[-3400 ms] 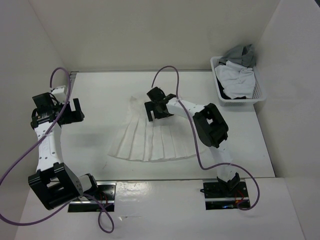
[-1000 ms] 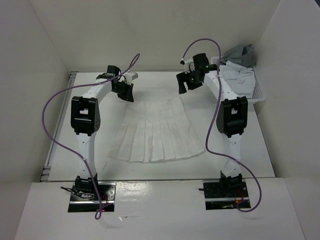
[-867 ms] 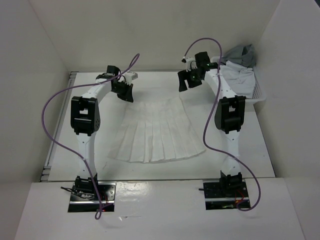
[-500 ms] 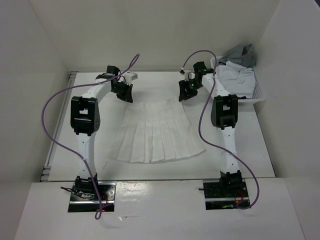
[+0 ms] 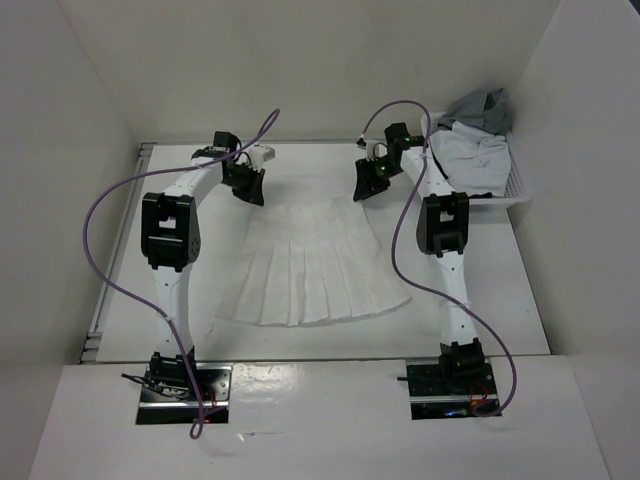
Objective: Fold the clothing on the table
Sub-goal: Flatten the skirt out, then fold the skirt
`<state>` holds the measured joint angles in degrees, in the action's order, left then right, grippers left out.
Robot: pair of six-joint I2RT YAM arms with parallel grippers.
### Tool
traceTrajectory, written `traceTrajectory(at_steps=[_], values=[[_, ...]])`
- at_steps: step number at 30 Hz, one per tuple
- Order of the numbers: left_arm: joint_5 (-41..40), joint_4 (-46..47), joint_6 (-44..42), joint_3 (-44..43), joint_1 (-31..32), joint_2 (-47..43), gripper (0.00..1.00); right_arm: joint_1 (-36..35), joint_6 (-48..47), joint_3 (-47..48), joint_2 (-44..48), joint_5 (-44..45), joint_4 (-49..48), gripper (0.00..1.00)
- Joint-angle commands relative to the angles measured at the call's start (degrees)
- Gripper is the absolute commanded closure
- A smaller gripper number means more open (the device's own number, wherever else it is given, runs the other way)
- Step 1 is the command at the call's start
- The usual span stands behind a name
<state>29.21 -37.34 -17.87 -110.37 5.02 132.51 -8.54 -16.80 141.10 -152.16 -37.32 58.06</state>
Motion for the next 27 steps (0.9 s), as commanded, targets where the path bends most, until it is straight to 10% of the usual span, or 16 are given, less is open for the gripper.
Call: traceTrajectory(at_steps=[1, 9, 17, 27], values=[[0.1, -0.2, -1.6, -0.2, -0.3, -1.5, 1.00, -0.9, -0.9, 3.0, -1.7, -1.4, 2.3, 0.54], [0.1, -0.7, -1.6, -0.2, -0.3, -1.5, 1.00, -2.0, -0.3, 10.9, -5.1, -0.9, 2.9, 0.60], [-3.1, 0.4, -1.6, -0.7, -0.3, -1.5, 1.00, -3.9, 1.1, 11.7, -2.7, 3.0, 3.5, 1.00], [-5.0, -3.3, -0.5, -20.1, -3.0, 0.6, 1.00, -3.9, 4.4, 10.6, 9.8, 20.5, -3.3, 1.00]])
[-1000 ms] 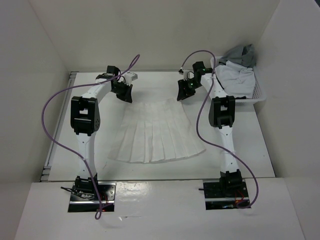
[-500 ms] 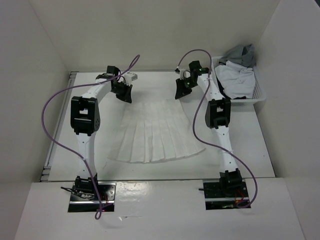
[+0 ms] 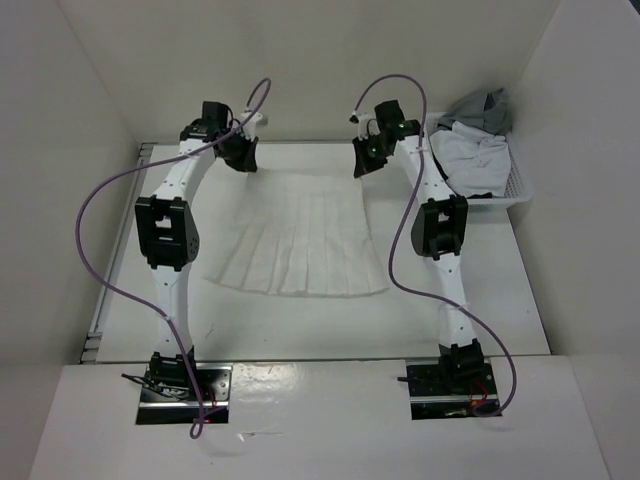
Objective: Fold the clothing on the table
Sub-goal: Fold the skirt
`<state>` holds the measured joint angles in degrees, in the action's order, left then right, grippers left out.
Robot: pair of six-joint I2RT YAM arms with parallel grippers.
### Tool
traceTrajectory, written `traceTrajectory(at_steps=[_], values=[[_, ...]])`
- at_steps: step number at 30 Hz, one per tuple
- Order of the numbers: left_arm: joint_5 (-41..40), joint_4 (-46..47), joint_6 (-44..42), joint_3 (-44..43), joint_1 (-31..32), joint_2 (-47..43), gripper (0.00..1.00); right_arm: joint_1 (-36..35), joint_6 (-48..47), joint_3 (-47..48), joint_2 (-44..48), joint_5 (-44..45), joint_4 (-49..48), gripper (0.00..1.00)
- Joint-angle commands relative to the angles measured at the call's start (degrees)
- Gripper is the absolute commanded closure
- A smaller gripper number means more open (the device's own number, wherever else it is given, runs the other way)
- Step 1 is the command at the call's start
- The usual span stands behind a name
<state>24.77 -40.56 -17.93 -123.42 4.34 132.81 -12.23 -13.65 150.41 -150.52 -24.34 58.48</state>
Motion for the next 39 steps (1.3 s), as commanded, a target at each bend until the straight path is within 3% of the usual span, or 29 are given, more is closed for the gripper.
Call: traceTrajectory(at_steps=[1, 8, 10, 14, 22, 26, 30, 31, 32, 35, 39], values=[[-0.5, -1.7, -0.4, -9.3, -2.3, 0.9, 1.00, -0.2, 1.3, 1.3, 8.1, 8.5, -4.3, 1.00], [4.0, -13.0, -0.4, -28.4, -3.5, 7.5, 1.00, -0.2, 0.4, -0.1, 13.7, 10.2, -3.6, 1.00], [7.4, -18.2, -1.0, -32.1, -4.0, 9.7, 1.00, -0.2, -0.8, -1.8, 15.8, 7.2, -2.4, 1.00], [9.9, -32.3, -4.5, -49.4, -4.0, 16.5, 1.00, -0.2, -4.3, -5.2, 19.0, 2.3, 0.8, 1.00], [19.5, -34.1, -4.2, -44.3, -9.9, 15.1, 1.00, -8.9, -11.9, -20.5, 27.6, -2.0, 3.7, 1.00], [20.8, -34.1, -6.5, -36.3, -9.9, 11.1, 1.00, -12.2, -12.6, -26.8, 28.9, -0.6, 2.2, 1.00], [21.3, -29.6, -8.9, -21.2, -9.3, 3.3, 1.00, -12.2, -12.6, -28.0, 28.3, -1.8, 2.7, 1.00], [21.3, -26.3, -8.2, -9.5, -9.3, 0.5, 1.00, -12.2, -13.2, -28.0, 28.3, -1.9, 2.7, 1.00], [20.0, -17.6, -7.1, -2.6, -9.3, -2.7, 1.00, -12.2, -13.2, -28.0, 28.3, -2.7, 3.2, 1.00], [14.5, -6.2, -5.4, 17.6, -8.1, -14.6, 1.00, -13.3, -14.3, -28.0, 27.7, -3.3, 4.5, 1.00], [12.8, -4.2, -5.4, 27.3, -8.9, -21.8, 1.00, -13.9, -15.3, -29.0, 27.2, -4.0, 5.7, 1.00]])
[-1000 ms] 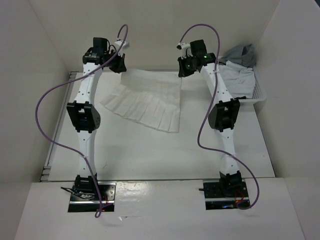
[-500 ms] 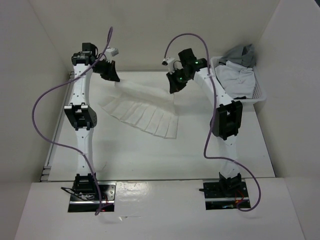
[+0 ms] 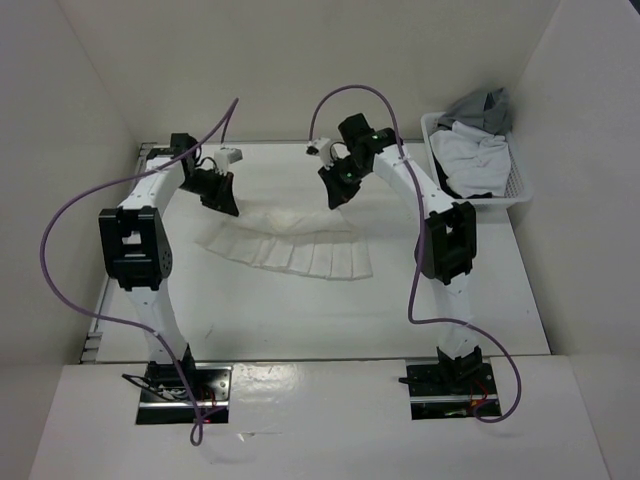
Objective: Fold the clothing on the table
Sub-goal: Fold the skirt
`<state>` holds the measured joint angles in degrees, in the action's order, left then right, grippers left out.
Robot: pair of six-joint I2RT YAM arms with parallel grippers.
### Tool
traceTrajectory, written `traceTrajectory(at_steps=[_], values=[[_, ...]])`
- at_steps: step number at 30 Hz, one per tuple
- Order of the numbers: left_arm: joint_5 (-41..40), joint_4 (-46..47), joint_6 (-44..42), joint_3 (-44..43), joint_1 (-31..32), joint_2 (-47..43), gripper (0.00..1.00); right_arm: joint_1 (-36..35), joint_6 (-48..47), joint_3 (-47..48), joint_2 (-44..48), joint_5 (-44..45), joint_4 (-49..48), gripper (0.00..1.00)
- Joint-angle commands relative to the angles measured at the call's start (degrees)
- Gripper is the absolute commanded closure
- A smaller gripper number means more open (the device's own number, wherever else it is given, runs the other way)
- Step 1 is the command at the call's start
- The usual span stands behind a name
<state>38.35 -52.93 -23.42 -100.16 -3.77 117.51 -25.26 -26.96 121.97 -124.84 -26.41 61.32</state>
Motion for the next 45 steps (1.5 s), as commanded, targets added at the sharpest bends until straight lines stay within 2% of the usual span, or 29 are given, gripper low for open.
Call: traceTrajectory(at_steps=[1, 7, 9, 11, 12, 13, 14, 16, 17, 20, 23, 26, 27, 29, 30, 32, 33, 35, 38, 40, 42, 45], values=[[-0.7, 8.7, 0.0, 5.5, -0.8, -7.0, 1.00, -1.6, -2.8, -0.6, 0.3, -2.8, 3.4, 1.00], [-1.5, 9.8, -0.5, 11.8, -3.3, -9.9, 0.99, -4.6, -7.4, 5.0, -4.2, -5.4, 13.1, 1.00], [-2.3, 10.4, -1.0, 14.1, -3.3, -12.0, 0.95, -5.4, -8.1, 4.3, -4.9, -5.4, 13.1, 1.00], [-2.8, 10.4, -1.7, 15.5, -3.3, -13.8, 0.88, -6.3, -9.2, 2.5, -4.2, -4.3, 13.1, 0.99], [-3.4, 10.9, -1.7, 16.3, -3.3, -14.5, 0.81, -7.2, -9.2, 1.9, -4.2, -4.3, 13.1, 0.94], [-3.5, 10.9, -1.7, 17.8, -3.3, -15.2, 0.69, -8.0, -9.8, 1.3, -3.6, -4.3, 13.1, 0.89], [-4.1, 10.9, -1.7, 18.5, -3.3, -16.7, 0.62, -8.0, -9.8, 0.3, -3.6, -3.7, 13.1, 0.76], [-4.1, 10.9, -2.2, 20.3, -3.3, -18.3, 0.56, -9.4, -10.3, -0.2, -1.8, -3.6, 13.1, 0.70], [-4.7, 10.9, -2.2, 20.8, -3.3, -19.9, 0.47, -9.4, -10.3, -1.0, -1.8, -3.1, 13.1, 0.64], [-5.4, 10.9, -2.2, 22.8, -3.9, -22.8, 0.36, -10.7, -10.8, -4.1, 1.1, -2.5, 13.1, 0.61], [-6.0, 10.9, -1.6, 25.1, -5.2, -25.3, 0.30, -11.9, -10.8, -7.0, 2.4, -2.0, 13.1, 0.58], [-6.6, 11.5, 0.2, 28.7, -6.9, -28.1, 0.27, -13.3, -11.9, -10.9, 4.6, -1.2, 13.1, 0.49], [-6.1, 12.3, 1.5, 29.6, -7.4, -28.8, 0.27, -14.4, -11.9, -12.0, 5.1, -0.2, 13.1, 0.41], [-5.4, 13.0, 3.1, 31.8, -9.1, -31.0, 0.26, -16.0, -12.4, -15.2, 5.9, 1.1, 13.1, 0.35], [-4.9, 13.8, 4.0, 32.4, -9.8, -31.7, 0.24, -16.7, -12.9, -17.8, 6.7, 1.6, 13.1, 0.25], [-4.1, 13.8, 6.4, 33.0, -11.2, -33.7, 0.20, -19.1, -13.5, -20.8, 7.4, 4.3, 13.1, 0.18], [-3.5, 13.8, 7.7, 33.0, -12.7, -35.1, 0.19, -19.9, -13.5, -23.2, 7.4, 5.3, 13.1, 0.10], [-3.5, 13.2, 8.2, 33.0, -14.2, -36.6, 0.16, -20.5, -11.5, -23.8, 7.4, 6.2, 13.1, 0.05], [-4.2, 13.2, 10.1, 33.5, -17.6, -39.3, 0.08, -20.5, -9.3, -19.2, 6.1, 2.0, 13.1, 0.02], [-4.9, 12.7, 10.7, 33.5, -20.3, -40.8, 0.02, -20.5, -6.8, -12.9, 6.1, 1.3, 11.4, 0.02], [-6.7, 12.7, 12.2, 34.1, -22.2, -42.1, 0.01, -20.5, 0.1, -7.9, 5.4, 2.0, 8.0, 0.00], [-9.8, 12.7, 14.0, 35.2, -25.8, -45.3, 0.01, -20.5, 11.2, -6.2, 3.2, 5.2, -0.8, 0.00]])
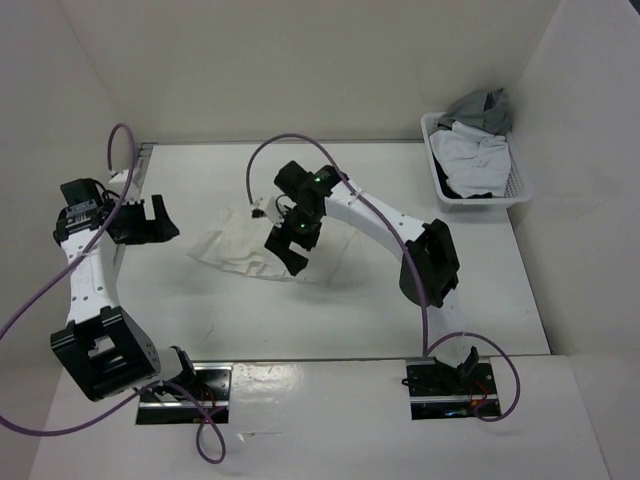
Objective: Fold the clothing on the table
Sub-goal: Fold the skirt
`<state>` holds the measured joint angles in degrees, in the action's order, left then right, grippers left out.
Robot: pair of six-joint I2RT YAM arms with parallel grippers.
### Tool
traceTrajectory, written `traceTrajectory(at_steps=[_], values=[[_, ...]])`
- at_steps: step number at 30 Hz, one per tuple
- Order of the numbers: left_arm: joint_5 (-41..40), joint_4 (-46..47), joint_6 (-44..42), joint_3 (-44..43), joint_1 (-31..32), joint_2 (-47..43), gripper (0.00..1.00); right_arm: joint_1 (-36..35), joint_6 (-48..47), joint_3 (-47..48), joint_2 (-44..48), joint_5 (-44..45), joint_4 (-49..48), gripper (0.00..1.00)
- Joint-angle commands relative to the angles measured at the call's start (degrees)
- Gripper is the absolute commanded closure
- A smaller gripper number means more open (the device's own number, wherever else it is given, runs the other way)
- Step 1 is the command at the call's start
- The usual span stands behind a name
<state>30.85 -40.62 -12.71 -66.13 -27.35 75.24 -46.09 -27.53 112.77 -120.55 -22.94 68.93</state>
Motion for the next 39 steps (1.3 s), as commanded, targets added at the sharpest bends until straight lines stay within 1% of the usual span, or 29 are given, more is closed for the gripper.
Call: traceTrajectory(at_steps=[1, 2, 3, 5, 6, 8, 10, 12, 16, 19, 23, 28, 31, 34, 38, 39], values=[[-3.5, 0.4, 3.8, 1.2, -3.0, -3.1, 0.01, 0.3, 14.7, 3.0, -1.7, 3.0, -10.6, 0.00], [-6.0, 0.4, 4.9, 1.2, -3.6, -3.9, 0.01, 0.3, 17.4, 2.4, -2.4, 4.4, -14.3, 0.00], [-7.3, 0.4, 5.4, 1.9, -4.5, -4.7, 0.01, 0.3, 21.8, 1.8, -4.2, 6.3, -15.4, 0.00], [-9.8, 0.9, 5.9, 2.7, -5.2, -5.8, 0.01, -0.2, 25.7, 1.1, -5.9, 8.0, -18.2, 0.00], [-11.6, 0.9, 6.6, 3.2, -5.7, -6.8, 0.01, -0.8, 28.8, 0.4, -7.1, 9.6, -19.0, 0.00], [-13.7, 1.5, 7.2, 4.1, -6.6, -7.6, 0.01, -1.6, 32.3, 0.4, -8.2, 11.7, -20.8, 0.00], [-15.5, 1.5, 7.7, 4.8, -7.1, -8.9, 0.01, -2.2, 36.7, 0.4, -10.2, 15.7, -20.8, 0.00], [-15.5, 2.1, 7.7, 5.3, -8.4, -9.5, 0.01, -2.3, 40.2, 0.4, -12.1, 16.3, -21.4, 0.00], [-15.5, 2.7, 7.7, 5.9, -9.7, -10.1, 0.01, -2.3, 44.3, 1.1, -12.9, 17.7, -22.0, 0.00], [-14.2, 3.2, 7.7, 6.5, -10.3, -10.1, 0.01, -2.3, 46.0, 1.8, -12.2, 17.0, -23.8, 0.00], [-13.5, 3.7, 7.7, 7.0, -10.3, -9.6, 0.01, -2.3, 46.0, 3.1, -12.2, 17.0, -23.8, 0.00], [-13.0, 3.7, 7.2, 7.0, -10.3, -9.0, 0.01, -2.3, 45.4, -1.7, -13.4, 18.6, -25.6, 0.00], [-13.0, 3.7, 7.2, 7.0, -10.3, -8.5, 0.01, -2.3, 44.8, -1.7, -13.4, 17.7, -25.6, 0.00], [-12.5, 4.2, 7.2, 7.0, -10.3, -8.4, 0.01, -2.3, 43.4, -1.7, -10.0, 15.2, -25.6, 0.00], [-11.9, 4.2, 7.2, 7.0, -10.3, -7.9, 0.01, -1.7, 43.4, -0.1, -5.9, 15.2, -24.2, 0.00], [-11.9, 4.2, 7.2, 7.0, -10.3, -7.4, 0.01, -1.7, 43.4, 0.9, -4.8, 16.7, -23.3, 0.00]])
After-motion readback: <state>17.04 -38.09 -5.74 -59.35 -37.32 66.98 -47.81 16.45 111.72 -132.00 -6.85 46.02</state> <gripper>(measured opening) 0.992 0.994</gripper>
